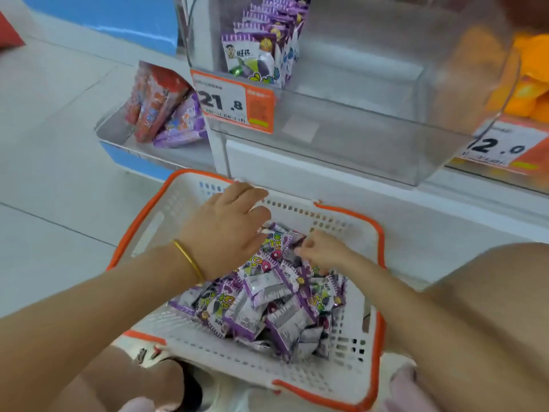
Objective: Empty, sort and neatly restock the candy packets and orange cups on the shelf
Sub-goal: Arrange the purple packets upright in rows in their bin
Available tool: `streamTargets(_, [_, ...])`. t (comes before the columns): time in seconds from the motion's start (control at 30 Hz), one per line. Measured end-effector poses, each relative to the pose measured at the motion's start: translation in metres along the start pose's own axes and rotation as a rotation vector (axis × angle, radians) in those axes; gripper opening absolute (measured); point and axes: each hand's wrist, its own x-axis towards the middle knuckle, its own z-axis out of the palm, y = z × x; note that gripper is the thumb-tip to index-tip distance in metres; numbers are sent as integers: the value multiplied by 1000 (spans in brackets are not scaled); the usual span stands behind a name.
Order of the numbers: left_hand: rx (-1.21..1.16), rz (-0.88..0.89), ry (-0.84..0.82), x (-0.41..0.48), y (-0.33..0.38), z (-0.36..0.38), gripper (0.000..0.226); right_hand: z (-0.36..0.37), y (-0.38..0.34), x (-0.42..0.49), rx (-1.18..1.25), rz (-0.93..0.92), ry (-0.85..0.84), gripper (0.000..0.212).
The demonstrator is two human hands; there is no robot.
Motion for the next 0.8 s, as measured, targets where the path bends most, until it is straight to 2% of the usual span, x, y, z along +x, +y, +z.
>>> streamTargets(0.07, [-18, -38, -83, -7, 0, 12, 42, 39, 30, 28, -28, 34, -54, 53])
streamTargets(0.17, [-53, -93, -157, -17, -4, 24, 44, 79, 47, 45, 97, 68, -142, 86])
streamTargets(0.3, [-94, -166, -192, -17, -8, 24, 50, 95, 34, 54, 197, 128, -136, 105])
streamTargets(0.47, [-122, -294, -273, -15, -3, 21, 59, 117, 22, 54, 234, 264, -130, 95])
streamTargets(0.57, [-78, -316, -372, -15, 0, 21, 44, 134, 23, 48, 421, 280, -126, 107])
streamTargets(0.63, [-77, -313, -381, -15, 1, 23, 38, 139, 21, 47, 452, 264, -87, 104])
streamTargets(0.8, [-74, -292, -403, -24, -4, 42, 36, 142, 24, 47, 373, 269, -24, 69])
